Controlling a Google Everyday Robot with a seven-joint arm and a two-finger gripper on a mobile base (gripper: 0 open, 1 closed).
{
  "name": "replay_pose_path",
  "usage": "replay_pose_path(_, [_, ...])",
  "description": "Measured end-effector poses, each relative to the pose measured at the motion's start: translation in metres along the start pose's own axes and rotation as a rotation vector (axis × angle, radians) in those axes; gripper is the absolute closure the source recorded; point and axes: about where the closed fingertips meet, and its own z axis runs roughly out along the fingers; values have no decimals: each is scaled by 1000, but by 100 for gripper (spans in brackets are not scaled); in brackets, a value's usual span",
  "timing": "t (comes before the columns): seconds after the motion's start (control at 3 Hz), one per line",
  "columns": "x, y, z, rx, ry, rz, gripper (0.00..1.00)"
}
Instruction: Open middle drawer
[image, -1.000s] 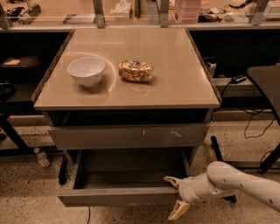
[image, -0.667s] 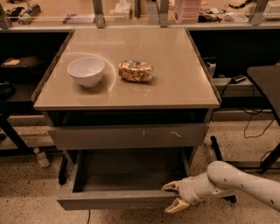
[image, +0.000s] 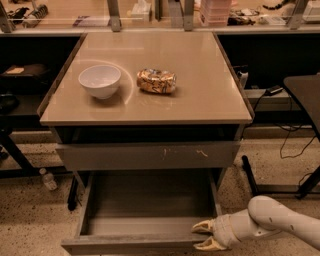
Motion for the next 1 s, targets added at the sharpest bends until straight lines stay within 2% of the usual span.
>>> replay_pose_path(0.33, [-3, 3, -1, -3, -2, 4, 100])
replay_pose_path(1.0, [-3, 3, -1, -3, -3, 4, 57])
